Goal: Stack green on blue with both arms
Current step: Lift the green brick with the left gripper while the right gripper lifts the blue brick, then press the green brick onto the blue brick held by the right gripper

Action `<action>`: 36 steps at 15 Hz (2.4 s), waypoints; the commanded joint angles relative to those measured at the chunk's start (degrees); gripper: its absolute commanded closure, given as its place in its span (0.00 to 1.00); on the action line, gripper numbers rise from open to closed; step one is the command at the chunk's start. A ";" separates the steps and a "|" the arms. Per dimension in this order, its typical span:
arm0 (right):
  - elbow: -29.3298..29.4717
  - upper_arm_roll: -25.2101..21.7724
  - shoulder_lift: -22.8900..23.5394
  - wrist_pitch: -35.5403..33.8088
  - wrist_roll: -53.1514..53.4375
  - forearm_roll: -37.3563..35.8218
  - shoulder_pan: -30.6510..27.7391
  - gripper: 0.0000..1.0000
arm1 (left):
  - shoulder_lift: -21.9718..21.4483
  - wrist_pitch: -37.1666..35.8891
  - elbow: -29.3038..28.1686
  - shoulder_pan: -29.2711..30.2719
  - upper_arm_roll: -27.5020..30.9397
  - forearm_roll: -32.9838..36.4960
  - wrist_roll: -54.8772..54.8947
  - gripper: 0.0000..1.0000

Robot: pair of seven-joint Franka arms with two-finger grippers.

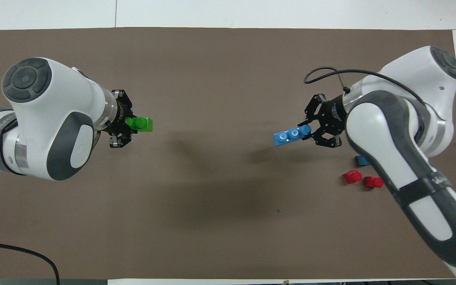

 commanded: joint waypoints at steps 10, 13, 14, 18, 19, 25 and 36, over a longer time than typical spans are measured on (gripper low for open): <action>-13.86 -0.17 -4.03 23.73 21.70 1.26 16.46 1.00 | -2.77 0.48 -3.71 -7.27 0.93 -0.93 -11.49 1.00; -15.64 -0.09 -4.03 27.71 21.62 1.35 18.41 1.00 | -3.47 1.18 -5.03 -9.20 0.93 -0.93 -11.92 1.00; -15.64 -0.09 -3.94 27.80 21.88 1.44 19.37 1.00 | -3.56 2.06 -5.64 -9.47 0.84 -0.93 -12.62 1.00; -15.99 -0.09 -3.24 31.22 23.73 3.36 20.96 1.00 | -4.00 4.79 -7.22 -12.37 0.93 -0.93 -13.95 1.00; -16.86 -0.09 -3.24 33.32 23.73 5.02 22.26 1.00 | -4.35 4.88 -7.58 -12.81 0.93 -0.93 -14.04 1.00; -18.19 -0.09 -2.36 36.32 23.11 6.36 23.16 1.00 | -4.62 4.97 -8.02 -13.87 0.84 -0.84 -14.65 1.00; -19.06 0.00 1.33 41.50 21.88 7.59 25.35 1.00 | -6.64 11.82 -14.52 -18.52 0.93 -0.75 -17.03 1.00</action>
